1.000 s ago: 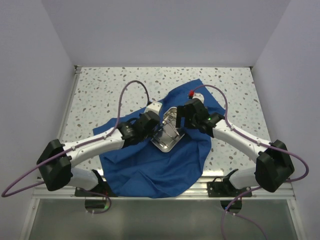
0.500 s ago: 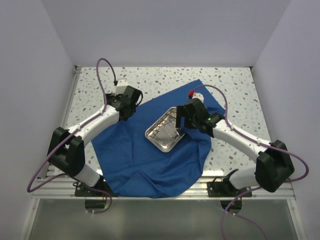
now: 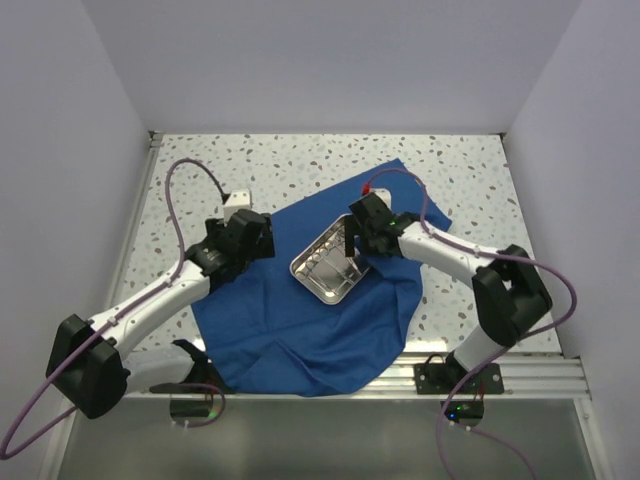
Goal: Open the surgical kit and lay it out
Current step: Open the surgical kit at the center of the board, then smooth out the surgical kit at the center of the board.
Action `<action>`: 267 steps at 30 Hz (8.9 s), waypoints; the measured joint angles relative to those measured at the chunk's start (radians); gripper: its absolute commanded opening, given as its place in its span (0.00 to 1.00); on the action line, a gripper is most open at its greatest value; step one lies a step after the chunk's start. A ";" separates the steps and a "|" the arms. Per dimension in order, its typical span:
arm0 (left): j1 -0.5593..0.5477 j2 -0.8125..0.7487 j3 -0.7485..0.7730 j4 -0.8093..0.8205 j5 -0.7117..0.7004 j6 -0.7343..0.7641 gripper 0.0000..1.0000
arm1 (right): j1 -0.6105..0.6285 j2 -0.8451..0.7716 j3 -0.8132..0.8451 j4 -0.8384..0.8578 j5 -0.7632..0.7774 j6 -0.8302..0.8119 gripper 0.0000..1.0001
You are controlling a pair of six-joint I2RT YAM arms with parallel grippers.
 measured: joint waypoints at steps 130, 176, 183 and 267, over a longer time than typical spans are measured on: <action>0.310 1.268 1.258 -0.005 0.682 0.295 1.00 | -0.618 0.852 0.974 0.131 -0.476 0.208 0.99; 0.240 1.500 1.590 -0.116 0.812 0.331 0.00 | -0.639 0.773 0.824 0.219 -0.502 0.207 0.99; 0.253 1.548 1.600 0.079 0.832 0.238 0.00 | -0.641 0.687 0.624 0.412 -0.543 0.232 0.99; 0.657 1.258 1.241 0.063 0.292 0.232 0.79 | -0.586 0.437 0.378 0.502 -0.346 0.042 0.99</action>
